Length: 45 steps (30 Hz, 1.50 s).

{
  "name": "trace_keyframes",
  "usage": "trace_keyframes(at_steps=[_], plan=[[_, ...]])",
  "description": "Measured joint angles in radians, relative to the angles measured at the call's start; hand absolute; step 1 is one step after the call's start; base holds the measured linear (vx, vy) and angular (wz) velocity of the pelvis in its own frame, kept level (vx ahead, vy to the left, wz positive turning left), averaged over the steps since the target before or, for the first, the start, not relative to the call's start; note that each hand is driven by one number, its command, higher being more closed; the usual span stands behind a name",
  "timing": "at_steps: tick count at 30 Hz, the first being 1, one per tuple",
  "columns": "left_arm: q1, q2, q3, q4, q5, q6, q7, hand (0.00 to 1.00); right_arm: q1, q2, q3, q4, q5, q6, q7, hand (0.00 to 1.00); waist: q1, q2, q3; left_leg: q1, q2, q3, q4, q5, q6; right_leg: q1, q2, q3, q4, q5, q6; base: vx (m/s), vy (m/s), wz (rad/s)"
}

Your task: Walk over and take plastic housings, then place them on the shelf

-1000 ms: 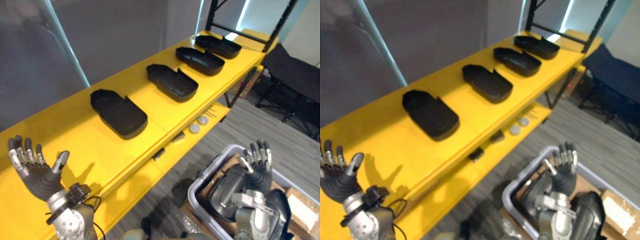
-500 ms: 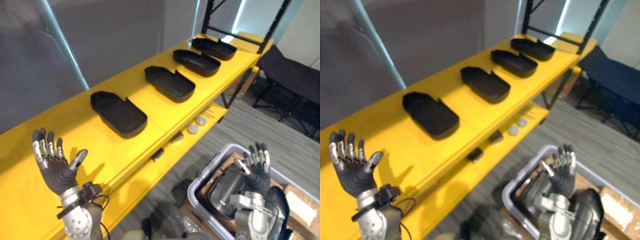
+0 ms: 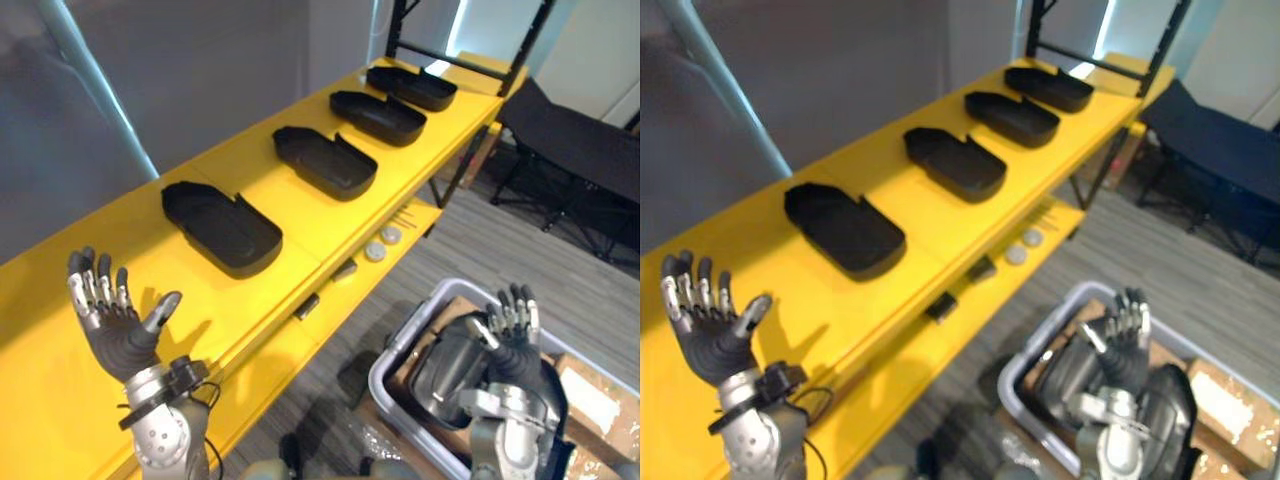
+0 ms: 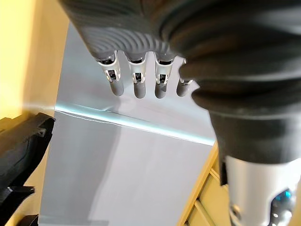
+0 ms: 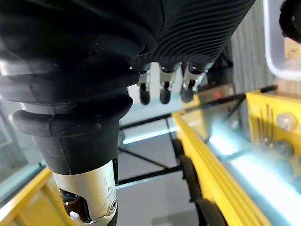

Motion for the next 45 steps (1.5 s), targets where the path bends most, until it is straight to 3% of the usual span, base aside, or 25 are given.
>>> trace_keyframes(at_steps=[6, 11, 15, 17, 18, 19, 20, 22, 23, 24, 25, 27, 29, 31, 36, 42, 45], plan=[[-0.005, 0.008, 0.0, 0.007, 0.002, 0.013, -0.004, 0.0, -0.043, -0.032, 0.0, 0.0, -0.034, 0.0, 0.005, 0.0, 0.0, 0.014, 0.011, -0.001, 0.0, 0.0, 0.001, -0.001, 0.0, -0.001, 0.0, -0.001, 0.002, -0.004, -0.005, 0.0, 0.0, 0.0], [-0.005, 0.034, 0.004, 0.04, 0.011, 0.05, 0.036, 0.0, -0.127, -0.059, 0.023, 0.001, 0.028, 0.0, 0.101, 0.0, 0.014, 0.024, 0.039, -0.049, 0.01, -0.037, 0.133, -0.04, -0.003, 0.025, 0.008, -0.028, 0.011, -0.004, -0.004, -0.01, -0.028, 0.15], [0.011, 0.018, 0.048, 0.046, 0.011, 0.061, 0.03, 0.0, -0.224, -0.073, 0.062, 0.051, 0.033, 0.014, 0.129, 0.0, 0.052, 0.064, 0.094, -0.121, 0.048, -0.063, 0.267, -0.068, -0.013, 0.025, 0.055, -0.067, 0.049, -0.009, -0.024, -0.14, -0.081, 0.31], [0.026, 0.015, 0.055, 0.047, 0.011, 0.06, 0.029, 0.0, -0.248, -0.099, 0.062, 0.053, 0.033, 0.016, 0.129, 0.0, 0.069, 0.082, 0.099, -0.153, 0.045, -0.099, 0.257, -0.032, -0.055, -0.013, 0.053, -0.089, 0.077, -0.026, -0.05, -0.2, -0.028, 0.43], [0.023, 0.015, 0.052, 0.05, 0.012, 0.06, 0.028, 0.0, -0.251, -0.103, 0.051, 0.053, 0.034, 0.016, 0.13, 0.0, 0.064, 0.065, 0.095, -0.16, 0.031, -0.117, 0.213, 0.0, -0.063, -0.039, 0.025, -0.121, 0.083, -0.022, -0.056, -0.18, 0.016, 0.65], [0.024, 0.014, 0.051, 0.053, 0.014, 0.058, 0.029, 0.0, -0.25, -0.107, 0.026, 0.053, 0.037, 0.014, 0.129, 0.0, 0.068, 0.061, 0.093, -0.183, 0.033, -0.082, 0.331, -0.061, 0.012, -0.059, 0.0, -0.148, 0.085, -0.007, -0.054, -0.24, -0.025, 0.82], [0.03, 0.013, 0.051, 0.072, 0.024, 0.052, 0.025, 0.0, -0.241, -0.114, 0.012, 0.052, 0.044, 0.012, 0.127, 0.0, 0.063, 0.059, 0.089, -0.166, 0.055, -0.052, 0.434, -0.132, 0.027, -0.066, -0.019, -0.172, 0.076, 0.005, -0.052, -0.21, -0.04, 0.69], [0.029, 0.008, 0.049, 0.092, 0.024, 0.047, 0.008, 0.0, -0.222, -0.115, -0.006, 0.047, 0.044, 0.01, 0.126, 0.0, 0.048, 0.082, 0.075, -0.115, 0.094, -0.032, 0.44, -0.173, 0.008, -0.07, -0.033, -0.205, 0.064, 0.021, -0.045, -0.13, 0.067, 0.75], [0.029, -0.008, 0.04, 0.096, 0.024, 0.033, -0.009, 0.0, -0.196, -0.114, -0.016, 0.046, 0.044, 0.01, 0.117, 0.0, 0.032, 0.097, 0.066, -0.059, 0.124, -0.026, 0.376, -0.186, -0.004, -0.076, -0.043, -0.233, 0.061, 0.03, -0.03, -0.09, 0.141, 0.75], [0.029, -0.009, 0.036, 0.097, 0.024, 0.03, -0.012, 0.0, -0.19, -0.113, -0.021, 0.046, 0.044, 0.01, 0.115, 0.0, 0.033, 0.1, 0.064, -0.048, 0.127, -0.026, 0.35, -0.185, -0.007, -0.079, -0.044, -0.238, 0.061, 0.031, -0.029, -0.09, 0.176, 0.7], [0.027, -0.012, 0.026, 0.1, 0.024, 0.022, -0.028, 0.0, -0.18, -0.109, -0.035, 0.046, 0.043, 0.011, 0.105, 0.0, 0.035, 0.124, 0.048, -0.019, 0.127, -0.028, 0.245, -0.181, -0.025, -0.098, -0.045, -0.248, 0.063, 0.036, -0.019, -0.07, 0.184, 0.67], [0.02, 0.0, -0.001, 0.102, 0.024, 0.02, -0.043, 0.0, -0.18, -0.081, -0.042, 0.046, 0.038, 0.011, 0.094, 0.0, 0.027, 0.116, 0.033, -0.013, 0.114, -0.035, 0.132, -0.159, -0.058, -0.123, -0.039, -0.239, 0.045, 0.06, -0.005, -0.05, 0.162, 0.65], [0.021, 0.001, -0.009, 0.121, 0.023, 0.02, -0.051, 0.0, -0.208, -0.072, -0.044, 0.046, 0.011, 0.012, 0.074, 0.0, 0.046, 0.087, 0.032, -0.007, 0.091, -0.036, 0.095, -0.133, -0.058, -0.123, -0.048, -0.224, 0.018, 0.1, 0.008, -0.05, 0.124, 0.13], [0.037, 0.01, -0.012, 0.136, 0.029, 0.02, -0.051, 0.0, -0.229, -0.071, -0.049, 0.045, -0.007, 0.012, 0.056, 0.0, 0.044, 0.073, 0.023, -0.003, 0.075, -0.037, 0.079, -0.122, -0.05, -0.12, -0.059, -0.216, 0.003, 0.117, 0.009, -0.05, 0.095, 0.05], [0.032, 0.058, -0.047, 0.136, 0.048, 0.02, -0.066, 0.0, -0.208, -0.047, -0.087, 0.045, 0.001, 0.012, -0.002, 0.0, 0.04, 0.069, 0.025, 0.001, 0.053, -0.063, 0.026, -0.082, -0.045, -0.111, -0.07, -0.211, -0.013, 0.126, 0.007, -0.08, 0.033, 0.17], [0.049, 0.057, -0.046, 0.123, 0.022, 0.01, -0.115, 0.0, -0.132, -0.014, -0.051, 0.052, -0.006, 0.034, -0.005, 0.0, 0.038, 0.06, 0.031, 0.019, 0.073, -0.05, 0.015, -0.086, -0.053, -0.098, -0.035, -0.15, -0.037, 0.129, 0.015, -0.02, -0.037, -0.07], [0.056, 0.056, -0.049, 0.103, 0.008, -0.024, -0.118, 0.0, -0.119, -0.013, -0.025, 0.059, -0.007, 0.037, -0.001, 0.0, 0.04, 0.052, 0.035, 0.019, 0.09, -0.024, 0.057, -0.117, -0.063, -0.097, -0.017, -0.115, -0.037, 0.139, 0.022, 0.03, -0.037, -0.29]])
